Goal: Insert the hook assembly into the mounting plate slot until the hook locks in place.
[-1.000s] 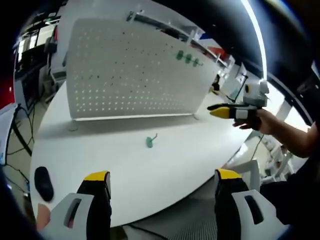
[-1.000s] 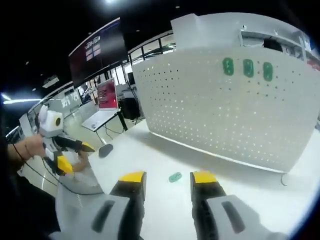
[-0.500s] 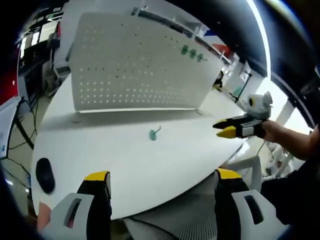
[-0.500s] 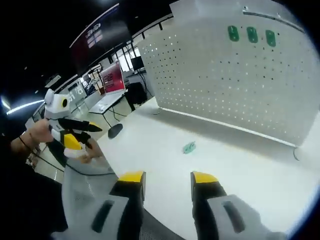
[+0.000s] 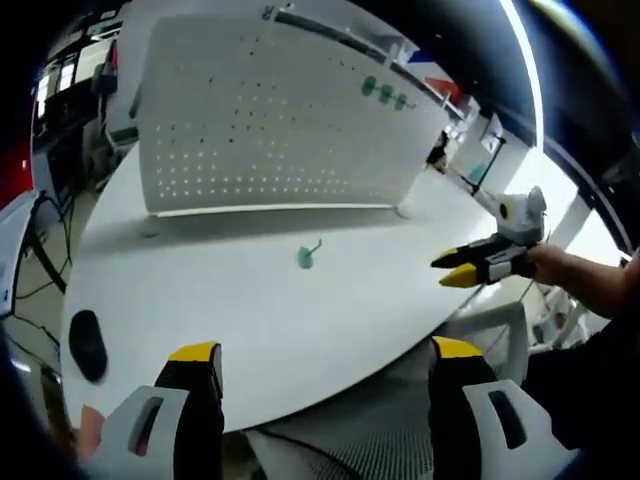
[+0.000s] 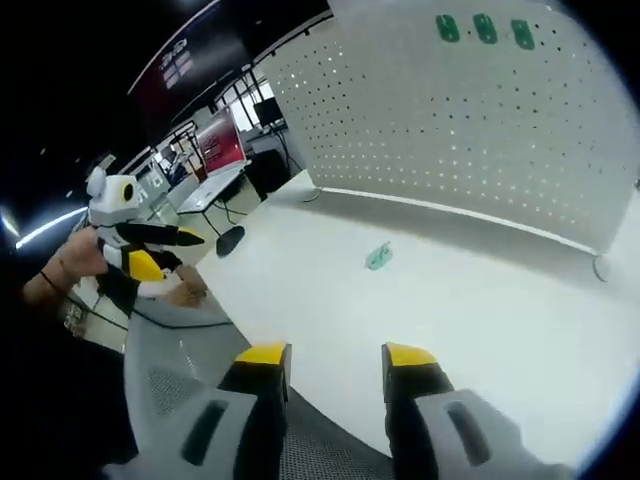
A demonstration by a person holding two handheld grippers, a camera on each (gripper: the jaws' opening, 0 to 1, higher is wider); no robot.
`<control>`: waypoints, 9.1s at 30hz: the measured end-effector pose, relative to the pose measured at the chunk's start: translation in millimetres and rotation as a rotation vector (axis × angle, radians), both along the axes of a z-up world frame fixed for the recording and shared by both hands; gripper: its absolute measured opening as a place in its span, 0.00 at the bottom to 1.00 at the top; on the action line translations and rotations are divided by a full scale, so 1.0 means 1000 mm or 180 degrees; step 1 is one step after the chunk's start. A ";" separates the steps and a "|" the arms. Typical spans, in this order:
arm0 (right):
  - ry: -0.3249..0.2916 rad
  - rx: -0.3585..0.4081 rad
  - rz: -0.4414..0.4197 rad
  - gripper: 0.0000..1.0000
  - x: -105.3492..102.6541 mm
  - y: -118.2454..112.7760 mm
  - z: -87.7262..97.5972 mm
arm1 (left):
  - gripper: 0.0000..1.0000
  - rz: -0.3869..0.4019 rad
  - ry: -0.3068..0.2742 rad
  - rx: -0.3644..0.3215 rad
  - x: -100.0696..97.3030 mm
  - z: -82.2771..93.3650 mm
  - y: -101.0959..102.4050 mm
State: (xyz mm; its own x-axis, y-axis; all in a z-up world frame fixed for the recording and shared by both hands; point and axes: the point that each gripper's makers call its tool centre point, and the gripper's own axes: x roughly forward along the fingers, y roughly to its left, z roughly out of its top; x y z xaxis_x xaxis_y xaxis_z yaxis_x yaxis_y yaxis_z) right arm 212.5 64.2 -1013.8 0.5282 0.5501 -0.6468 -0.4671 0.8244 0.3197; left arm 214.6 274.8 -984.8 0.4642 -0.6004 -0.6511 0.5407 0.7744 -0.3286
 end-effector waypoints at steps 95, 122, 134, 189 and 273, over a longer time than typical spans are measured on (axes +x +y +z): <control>0.0615 -0.0154 -0.0369 0.00 0.190 0.059 -0.074 | 0.83 0.0177 0.0082 -0.0339 0.025 -0.004 -0.006; -0.0519 0.0641 -0.0796 0.00 0.168 0.056 0.073 | 0.79 0.0300 -0.0255 -0.0656 0.049 0.045 -0.016; -0.0886 0.0997 -0.0828 0.00 0.129 0.070 0.130 | 0.72 0.0169 -0.0428 -0.0662 0.063 0.062 -0.035; -0.1604 0.1196 -0.0334 0.00 0.047 0.141 0.175 | 0.02 -0.0122 -0.0535 -0.1161 0.051 0.102 -0.079; -0.1053 0.1318 -0.0131 0.01 0.047 0.133 0.155 | 0.48 -0.0519 -0.1137 -0.0701 0.043 0.090 -0.084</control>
